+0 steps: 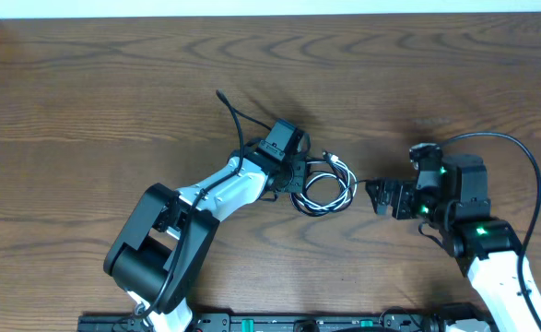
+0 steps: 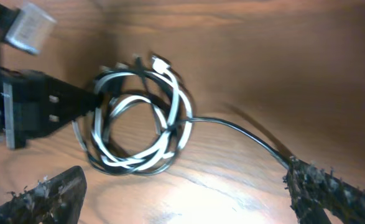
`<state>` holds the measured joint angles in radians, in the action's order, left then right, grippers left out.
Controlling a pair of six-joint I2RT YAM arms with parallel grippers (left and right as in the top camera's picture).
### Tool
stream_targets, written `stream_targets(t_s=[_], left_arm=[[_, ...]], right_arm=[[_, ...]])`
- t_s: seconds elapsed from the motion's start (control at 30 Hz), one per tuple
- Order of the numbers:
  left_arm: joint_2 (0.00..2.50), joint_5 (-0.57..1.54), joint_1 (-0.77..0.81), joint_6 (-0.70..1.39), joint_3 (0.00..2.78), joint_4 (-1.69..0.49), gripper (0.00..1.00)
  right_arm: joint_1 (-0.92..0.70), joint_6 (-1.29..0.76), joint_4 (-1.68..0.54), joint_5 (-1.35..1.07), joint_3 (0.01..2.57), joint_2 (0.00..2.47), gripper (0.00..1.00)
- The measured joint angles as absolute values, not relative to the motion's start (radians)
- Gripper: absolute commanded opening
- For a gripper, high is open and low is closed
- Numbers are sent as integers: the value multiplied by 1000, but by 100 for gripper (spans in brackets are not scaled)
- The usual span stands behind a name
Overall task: Untangle cables
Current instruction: 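Reach the right gripper to the bundle's right side and grasp a cable, then pull the grippers apart, left gripper drawing its strand back-left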
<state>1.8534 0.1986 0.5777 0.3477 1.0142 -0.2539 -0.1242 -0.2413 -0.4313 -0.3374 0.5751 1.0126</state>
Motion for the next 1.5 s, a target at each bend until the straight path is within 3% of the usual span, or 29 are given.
stream_targets(t_s=[0.03, 0.07, 0.4, 0.57, 1.07, 1.2, 1.37, 1.5], left_arm=[[1853, 196, 578, 348, 1015, -251, 8], [1853, 196, 578, 348, 1015, -248, 8], [1855, 294, 576, 363, 1004, -205, 8], [1855, 307, 576, 363, 1003, -208, 8], [1850, 316, 576, 363, 1003, -237, 8], [1850, 315, 576, 363, 1003, -240, 7], [1849, 312, 576, 363, 1003, -245, 8], [1848, 310, 576, 363, 1003, -250, 7]], right_arm=[[-124, -250, -398, -363, 575, 1025, 81], [-124, -260, -367, -388, 575, 1034, 77], [-224, -403, -261, -445, 577, 1154, 67], [-289, -537, -245, -429, 577, 1233, 55], [-422, -852, -216, -336, 577, 1433, 49], [-441, -889, -165, -325, 577, 1475, 40], [-450, -908, -151, -300, 585, 1500, 34], [-454, -915, -146, -287, 590, 1519, 23]])
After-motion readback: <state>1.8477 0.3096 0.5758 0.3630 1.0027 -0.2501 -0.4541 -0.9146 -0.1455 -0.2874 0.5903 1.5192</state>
